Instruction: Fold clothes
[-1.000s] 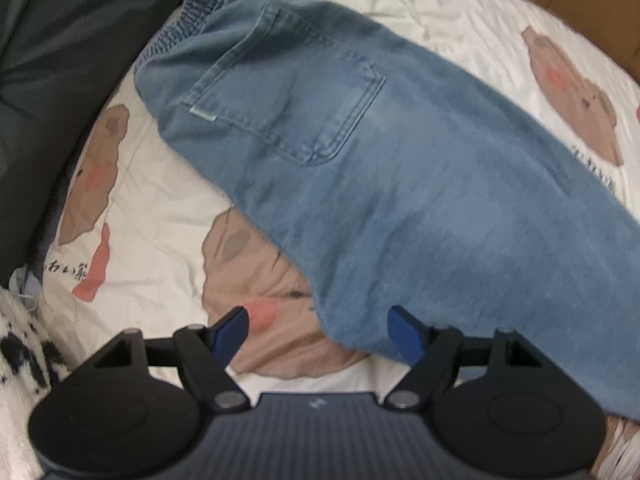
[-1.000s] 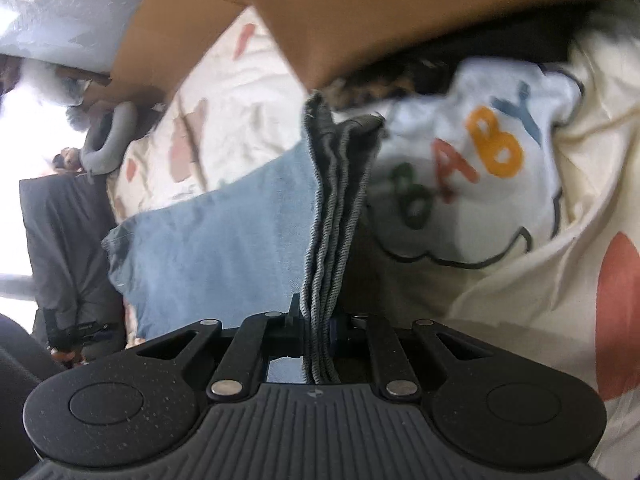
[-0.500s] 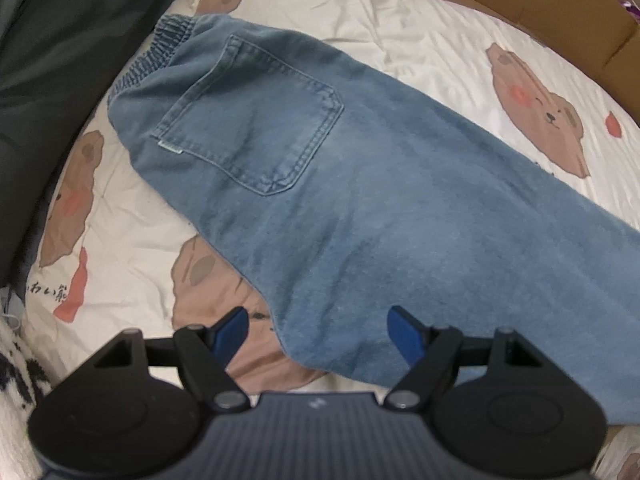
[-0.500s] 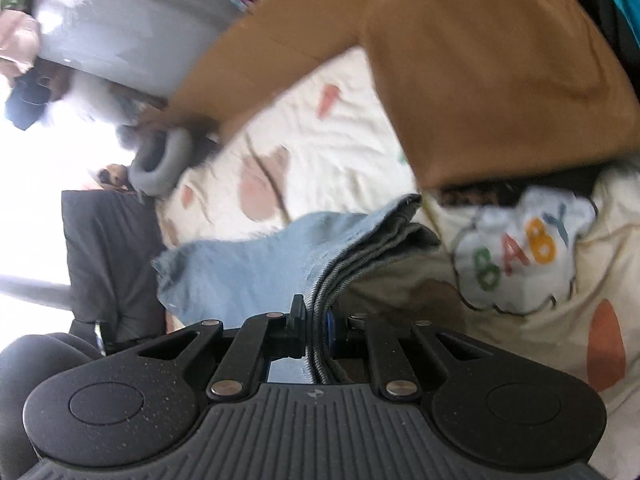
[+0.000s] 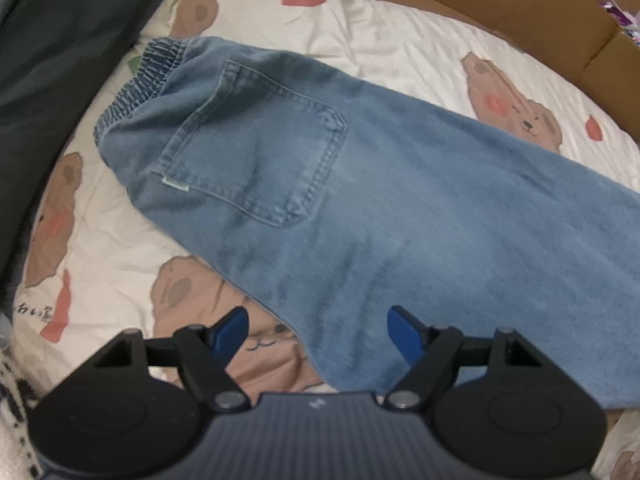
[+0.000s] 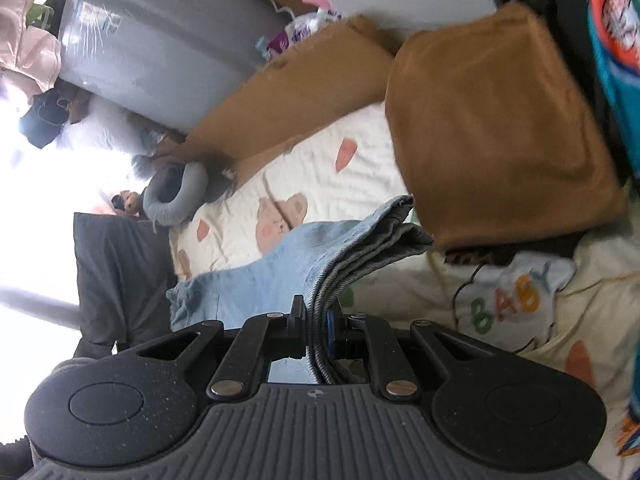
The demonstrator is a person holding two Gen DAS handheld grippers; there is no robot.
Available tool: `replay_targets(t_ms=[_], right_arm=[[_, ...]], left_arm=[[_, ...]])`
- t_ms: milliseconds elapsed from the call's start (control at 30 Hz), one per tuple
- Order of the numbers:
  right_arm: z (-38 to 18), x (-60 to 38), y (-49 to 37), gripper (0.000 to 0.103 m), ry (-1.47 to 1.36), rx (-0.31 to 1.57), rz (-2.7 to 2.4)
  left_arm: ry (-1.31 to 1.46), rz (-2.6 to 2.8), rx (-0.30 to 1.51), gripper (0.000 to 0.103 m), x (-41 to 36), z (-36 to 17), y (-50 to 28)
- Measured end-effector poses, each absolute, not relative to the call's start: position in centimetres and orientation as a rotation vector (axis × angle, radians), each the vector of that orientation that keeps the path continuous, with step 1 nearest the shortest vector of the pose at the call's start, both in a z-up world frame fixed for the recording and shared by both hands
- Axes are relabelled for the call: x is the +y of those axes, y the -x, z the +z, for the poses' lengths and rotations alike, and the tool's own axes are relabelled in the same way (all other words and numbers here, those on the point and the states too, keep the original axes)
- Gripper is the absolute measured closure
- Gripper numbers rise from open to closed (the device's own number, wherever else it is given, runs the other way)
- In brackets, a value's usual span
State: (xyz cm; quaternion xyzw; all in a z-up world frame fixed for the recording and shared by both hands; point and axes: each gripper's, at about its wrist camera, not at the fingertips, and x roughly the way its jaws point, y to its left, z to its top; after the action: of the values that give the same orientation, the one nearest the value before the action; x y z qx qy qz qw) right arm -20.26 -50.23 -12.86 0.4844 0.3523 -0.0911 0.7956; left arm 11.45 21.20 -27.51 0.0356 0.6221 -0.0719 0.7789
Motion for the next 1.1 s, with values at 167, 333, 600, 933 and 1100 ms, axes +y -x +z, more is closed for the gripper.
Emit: replay_targets(t_ms=[167,333,600,933,1100], right_arm=[[-10.4,-51.8,21.5,0.096,-0.993,0.76,-0.24],[-7.6,-53.3,22.3,0.095,-0.937,0.777,-0.265],[-5.4,-53.0,21.6,0.095,-0.882,0.807,-0.255],[-4.5,-51.5,20.1,0.095,-0.876,0.837,-0.291],[-3.7,-50.7,18.6,0.095,-0.871,0.849,-0.321]], left_arm=[[-0.089,-0.205,1.352,0.024,21.0,-27.7,-12.7],[-0.153,-0.273,1.37,0.025,20.7,-27.2,-14.1],[-0.2,-0.353,1.335,0.025,20.1,-24.7,-14.7],[-0.154,-0.506,1.272,0.031,16.2,-25.6,-13.2],[-0.058,-0.6,1.234,0.038,15.3,-27.0,-12.4]])
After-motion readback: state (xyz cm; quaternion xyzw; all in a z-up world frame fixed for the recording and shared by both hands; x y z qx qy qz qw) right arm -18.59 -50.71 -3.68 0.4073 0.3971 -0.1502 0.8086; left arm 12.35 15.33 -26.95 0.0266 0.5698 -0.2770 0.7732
